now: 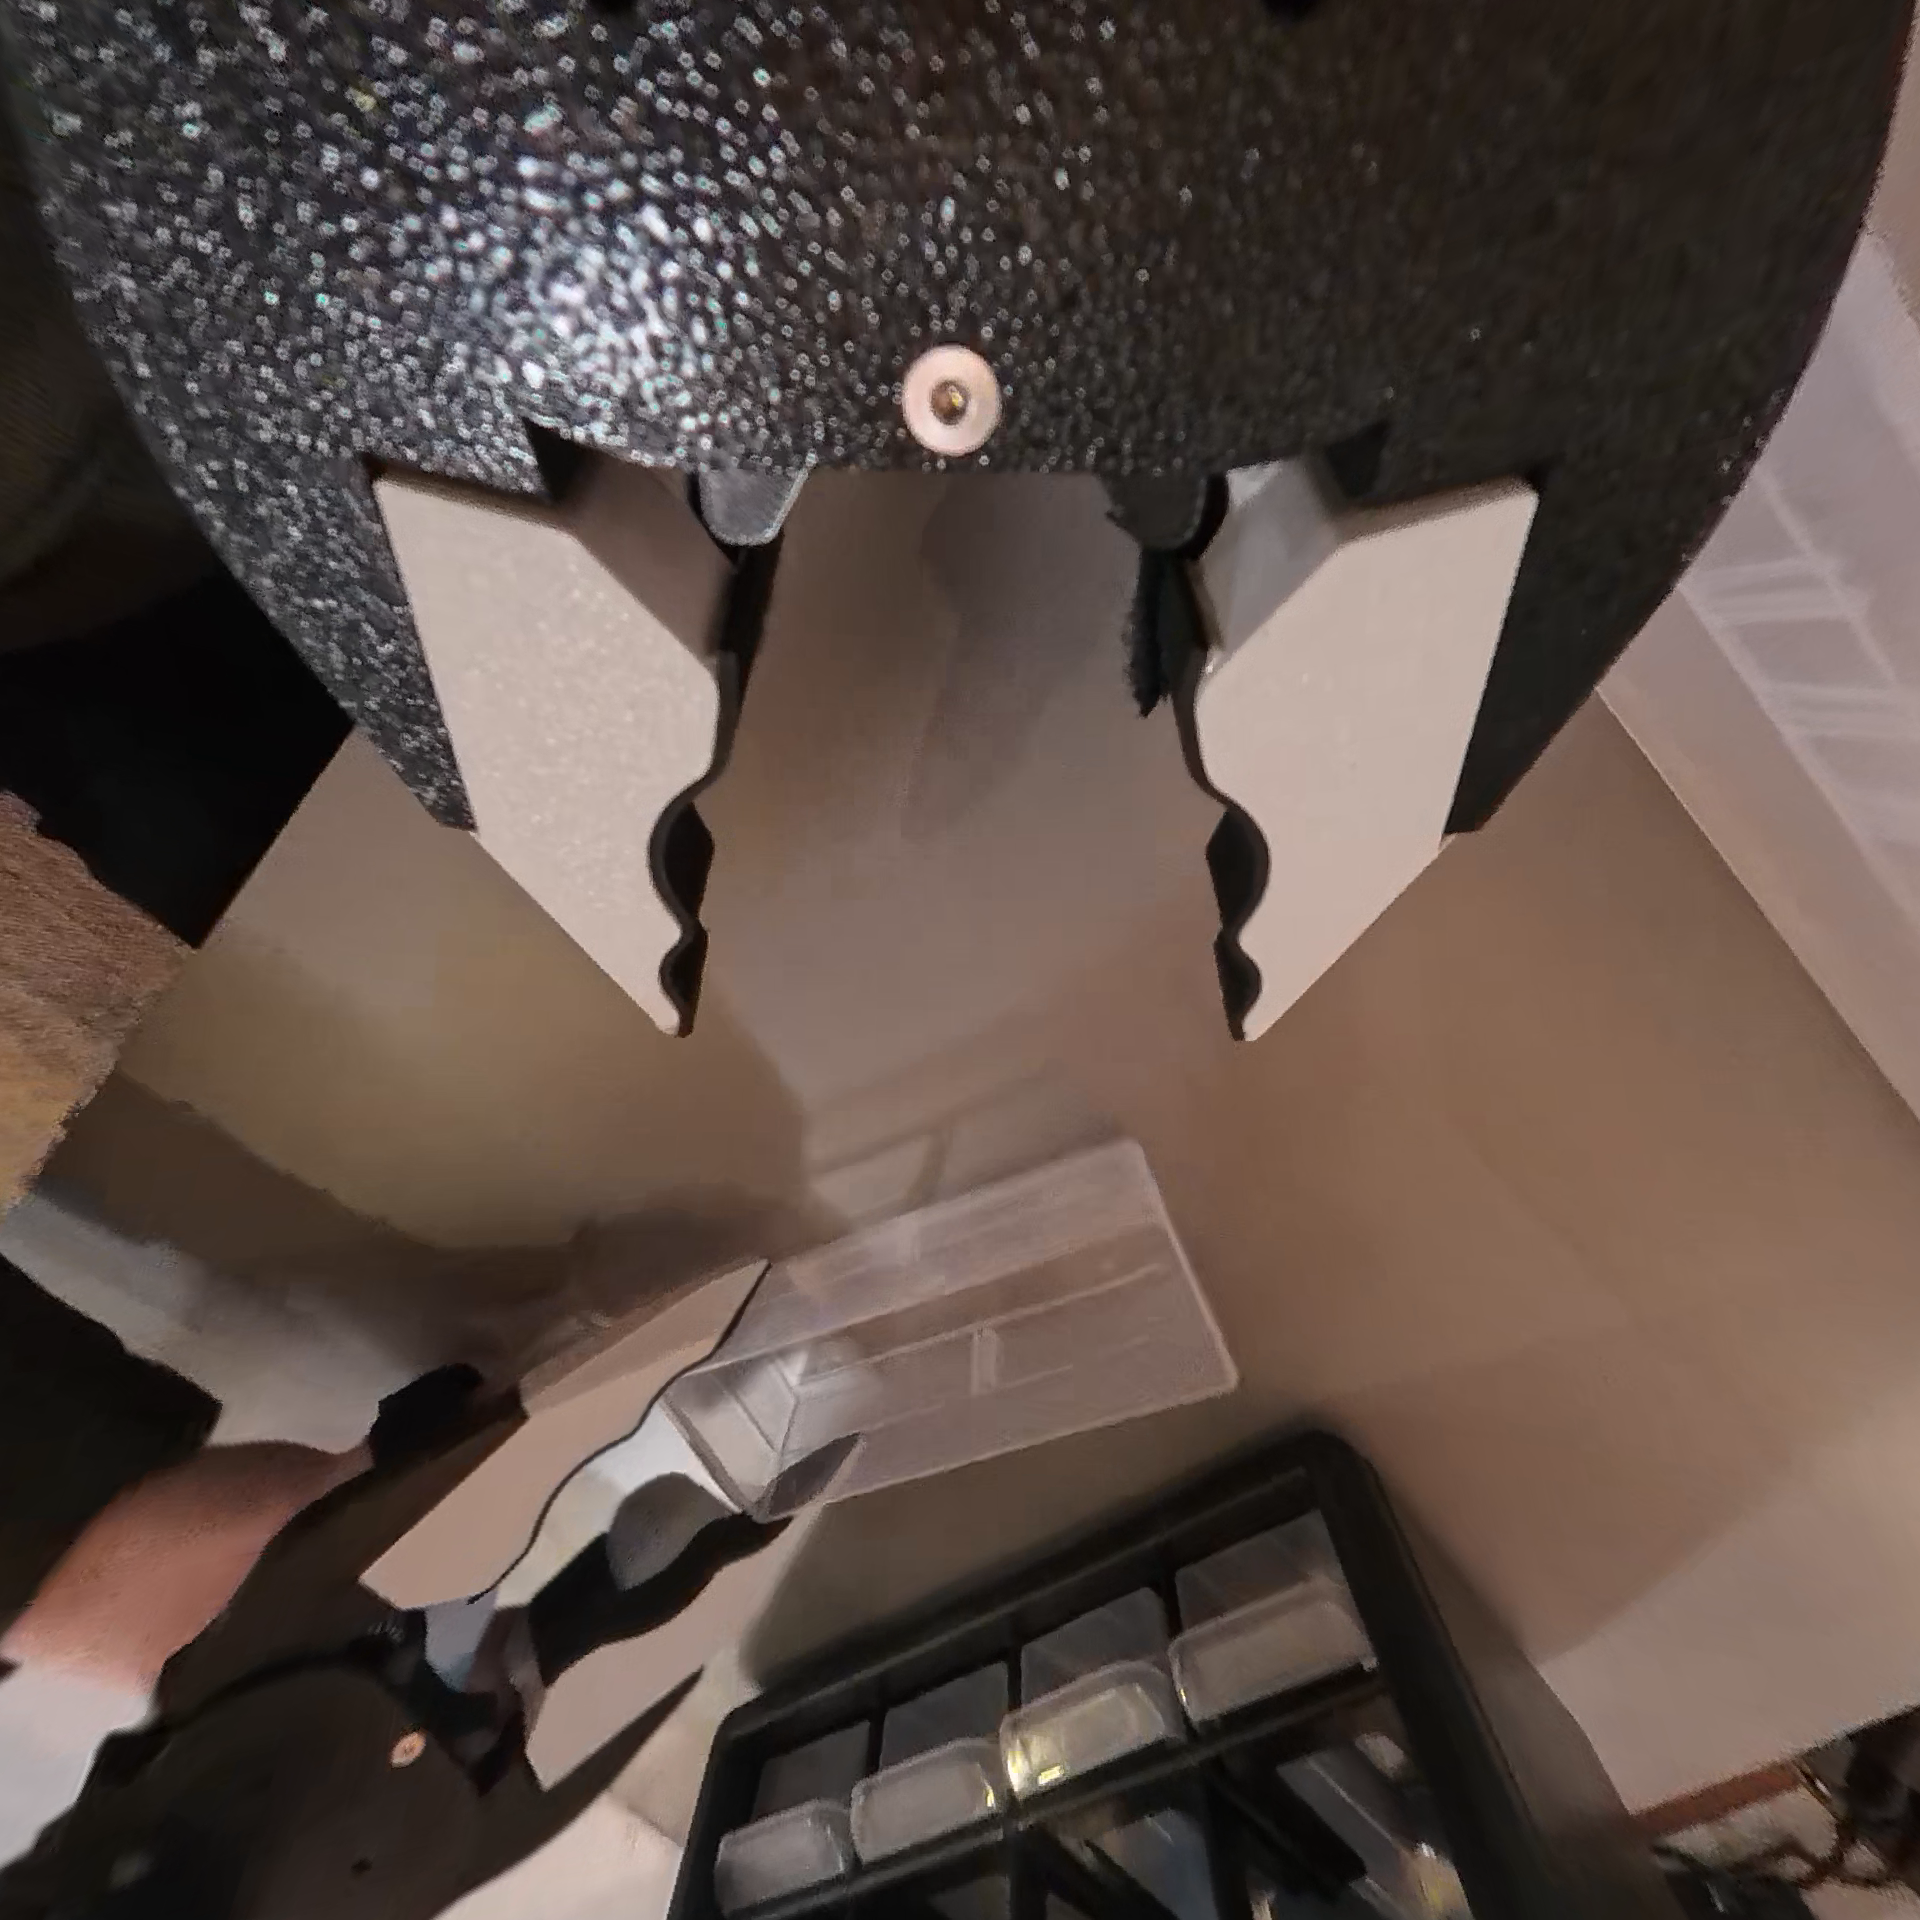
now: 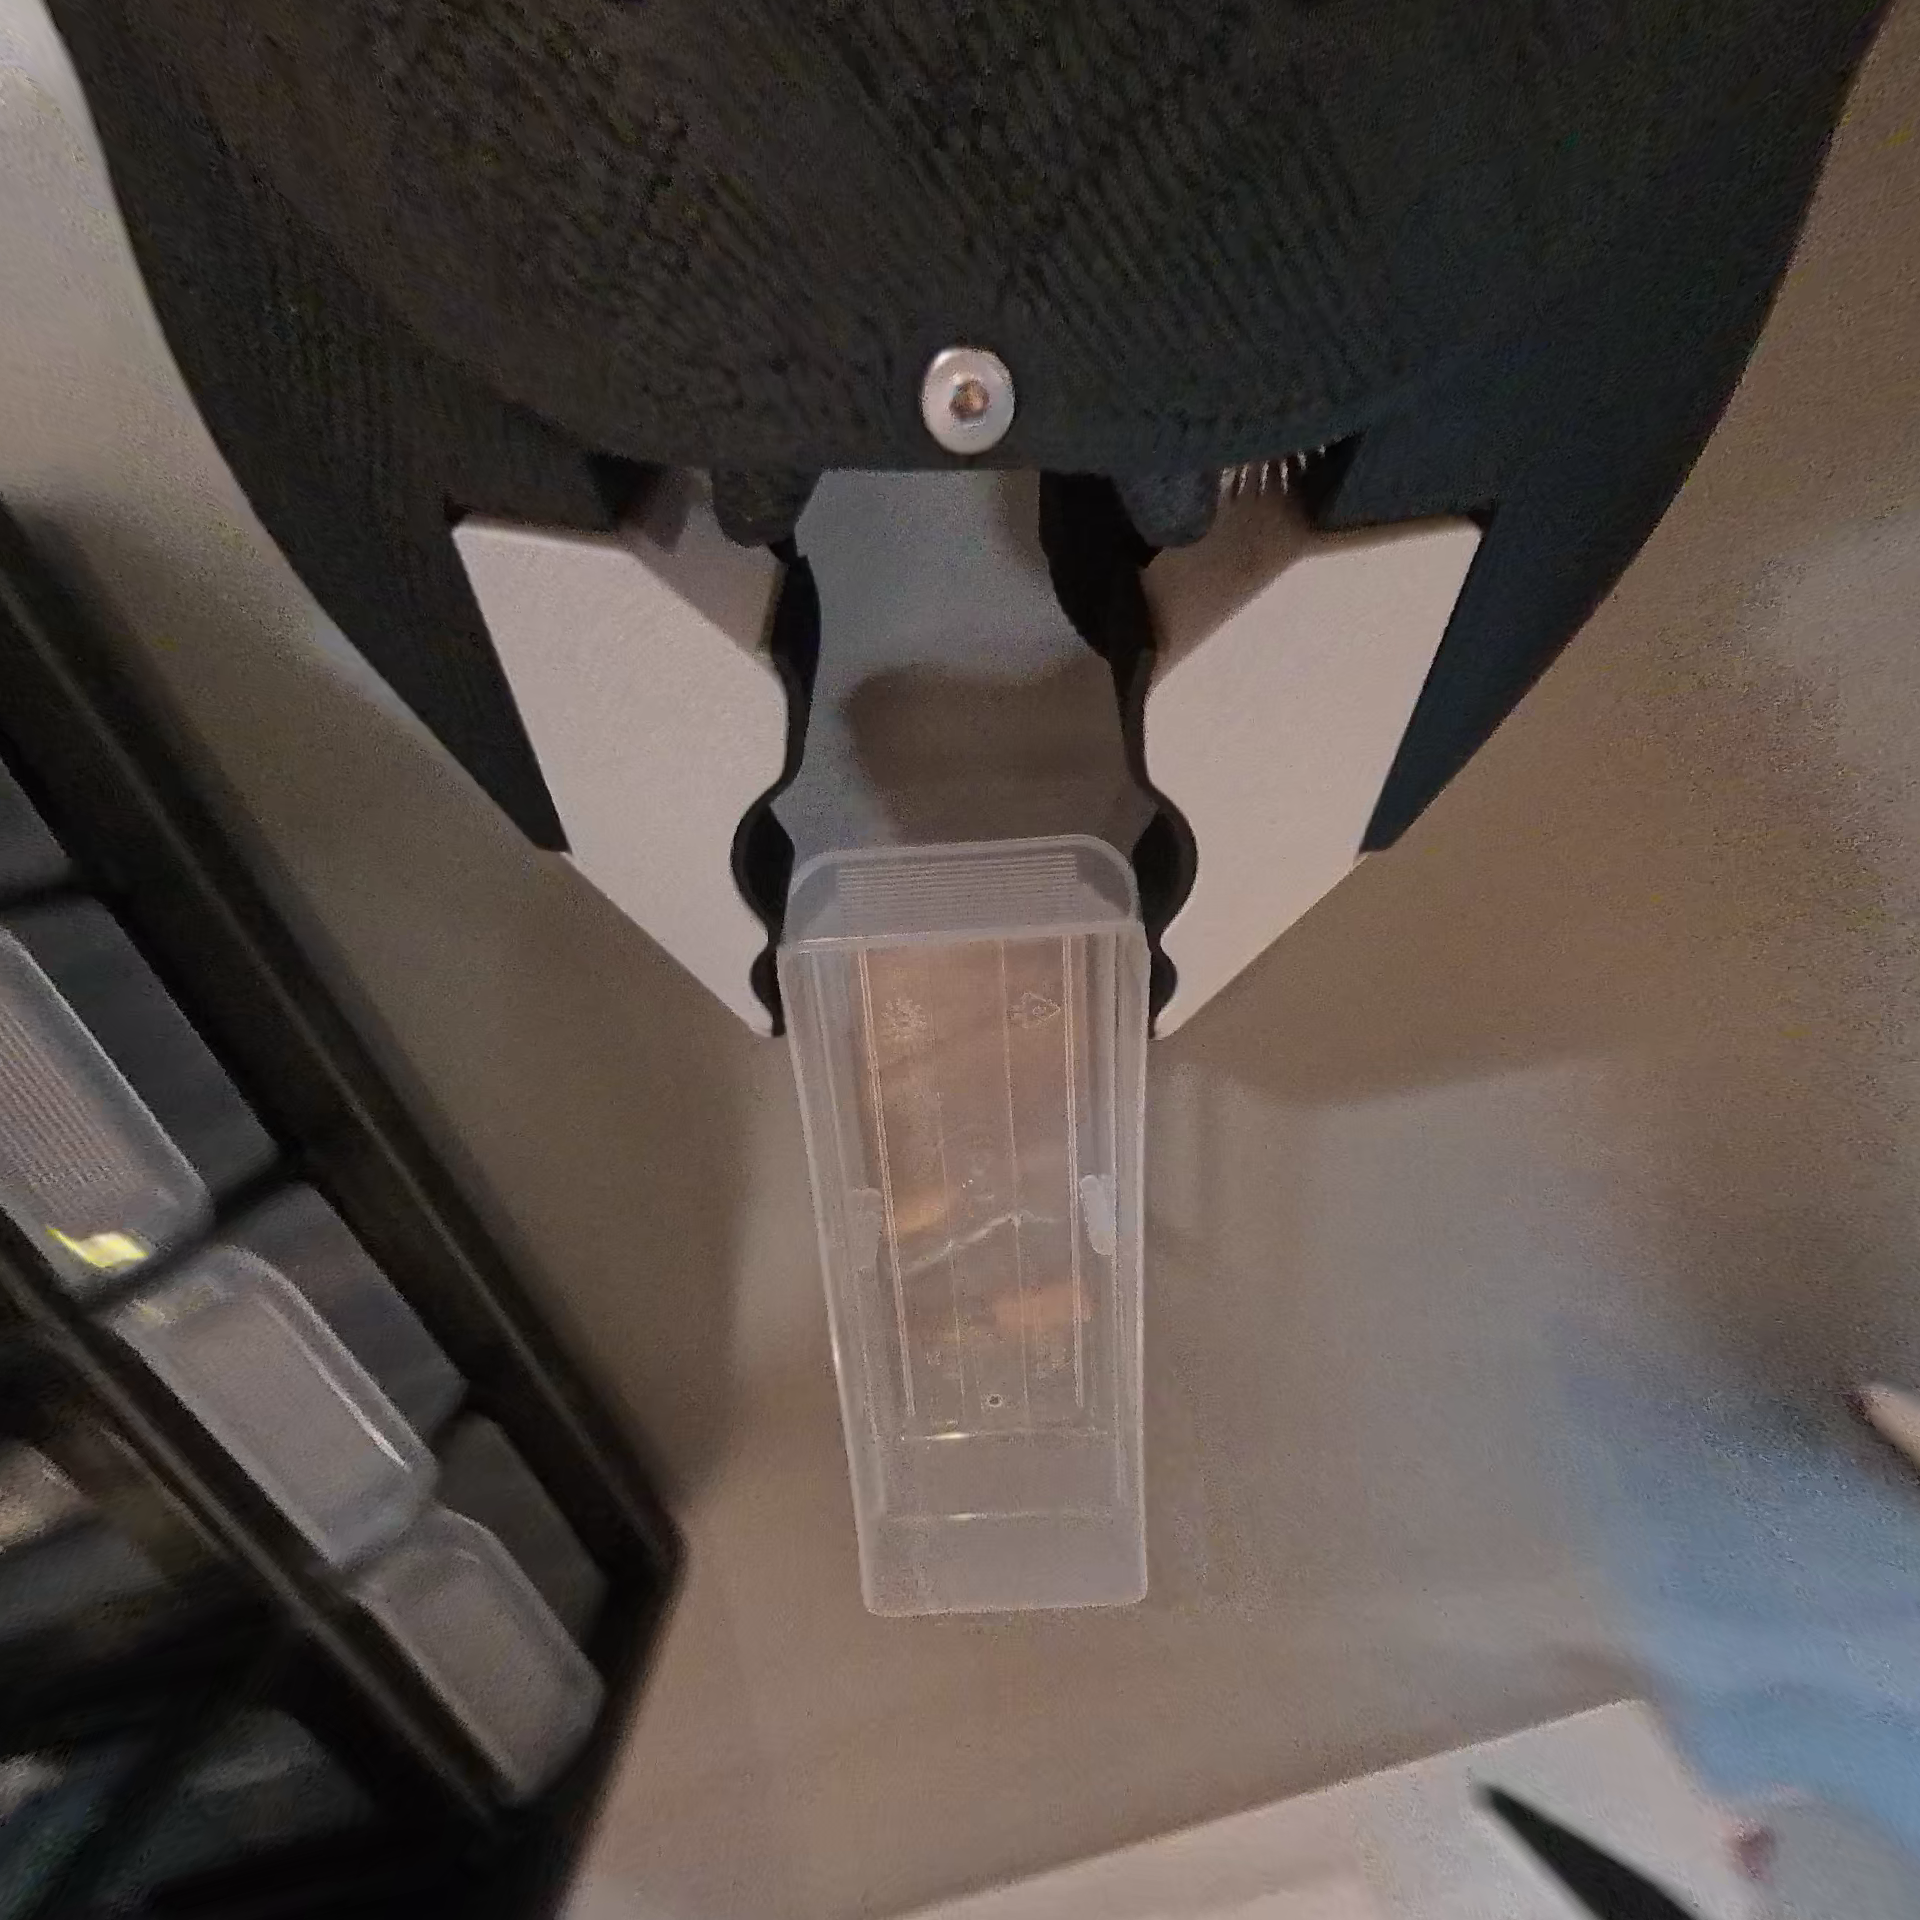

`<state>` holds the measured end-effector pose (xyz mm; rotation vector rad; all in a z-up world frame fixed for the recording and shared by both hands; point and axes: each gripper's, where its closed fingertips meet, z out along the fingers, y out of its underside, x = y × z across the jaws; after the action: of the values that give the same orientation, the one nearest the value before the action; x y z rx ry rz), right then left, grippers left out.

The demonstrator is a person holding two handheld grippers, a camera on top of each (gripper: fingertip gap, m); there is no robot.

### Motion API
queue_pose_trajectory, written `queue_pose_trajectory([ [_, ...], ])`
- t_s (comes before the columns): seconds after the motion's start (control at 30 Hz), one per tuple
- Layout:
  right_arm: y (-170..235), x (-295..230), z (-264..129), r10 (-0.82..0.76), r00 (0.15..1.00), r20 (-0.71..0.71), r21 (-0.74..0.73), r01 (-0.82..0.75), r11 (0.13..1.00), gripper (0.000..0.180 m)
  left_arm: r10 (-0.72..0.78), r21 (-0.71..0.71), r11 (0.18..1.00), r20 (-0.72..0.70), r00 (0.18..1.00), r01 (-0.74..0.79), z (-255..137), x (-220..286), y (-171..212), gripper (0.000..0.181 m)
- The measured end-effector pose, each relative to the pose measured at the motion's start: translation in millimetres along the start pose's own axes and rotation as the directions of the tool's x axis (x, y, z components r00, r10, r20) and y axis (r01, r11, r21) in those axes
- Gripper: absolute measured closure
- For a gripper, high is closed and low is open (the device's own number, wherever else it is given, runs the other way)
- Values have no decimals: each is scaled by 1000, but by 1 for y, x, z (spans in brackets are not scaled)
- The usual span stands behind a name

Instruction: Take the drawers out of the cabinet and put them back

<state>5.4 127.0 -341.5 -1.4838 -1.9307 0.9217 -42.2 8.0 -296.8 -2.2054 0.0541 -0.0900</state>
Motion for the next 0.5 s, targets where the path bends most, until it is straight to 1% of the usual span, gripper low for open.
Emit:
queue_pose_trajectory([
  [0.1, 9, 13, -14, 152, 970, -188, 5, -154, 988, 114, 9, 37, 999, 5, 1000, -9, 0, 0, -7, 85],
  [0.17, 14, 17, -25, 254, 913, -319, 53, -251, 967, 114, 11, 54, 998, 8, 1000, -12, 0, 0, -10, 86],
  [0.23, 14, 10, -31, 322, 868, -379, 118, -299, 947, 114, 11, 59, 998, 2, 1000, -11, 3, 1, -12, 86],
  [0.27, 11, 2, -30, 339, 867, -366, 147, -306, 941, 111, 11, 60, 998, -2, 1000, -11, 4, 2, -12, 86],
  [0.33, 5, -18, -26, 349, 882, -316, 168, -310, 936, 94, 16, 61, 998, -10, 1000, -15, 7, 5, -12, 86],
  [0.37, 2, -28, -22, 338, 898, -282, 166, -301, 939, 89, 18, 60, 998, -17, 1000, -17, 9, 7, -12, 86],
  [0.5, -12, -61, -12, 289, 948, -131, 171, -265, 949, 90, 31, 50, 998, -57, 998, -28, 17, 18, -6, 85],
])
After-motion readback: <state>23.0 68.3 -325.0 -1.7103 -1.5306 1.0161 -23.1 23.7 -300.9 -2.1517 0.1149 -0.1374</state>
